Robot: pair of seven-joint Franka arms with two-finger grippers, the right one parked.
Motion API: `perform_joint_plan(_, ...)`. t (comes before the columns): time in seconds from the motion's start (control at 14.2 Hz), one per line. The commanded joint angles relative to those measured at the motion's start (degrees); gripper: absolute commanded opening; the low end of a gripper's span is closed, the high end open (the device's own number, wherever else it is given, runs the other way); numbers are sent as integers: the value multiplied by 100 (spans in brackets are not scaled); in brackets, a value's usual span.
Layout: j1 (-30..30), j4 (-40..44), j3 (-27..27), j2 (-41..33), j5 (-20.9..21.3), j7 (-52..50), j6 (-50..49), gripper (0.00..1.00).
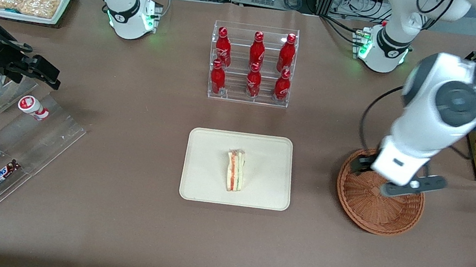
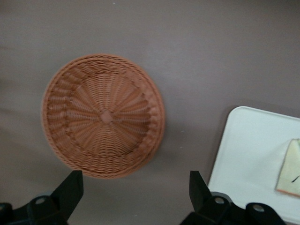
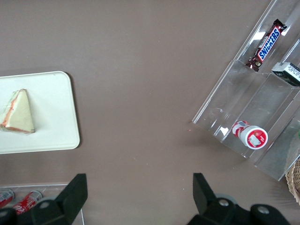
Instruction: Place sandwich from basket to tray
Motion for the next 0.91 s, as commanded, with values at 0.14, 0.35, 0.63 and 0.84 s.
perform_joint_plan(0.14, 569, -575, -63, -982, -123, 1322, -539, 100)
perform_joint_plan(0.35, 991, -374, -133, -1168, -316, 2183, -1048, 100)
perform_joint_plan(0.63, 1176, 487, -80, -931, -317, 3214, -1323, 100)
perform_joint_plan(0.84, 1326, 725, -98, -790, -317, 3223, -1305, 100)
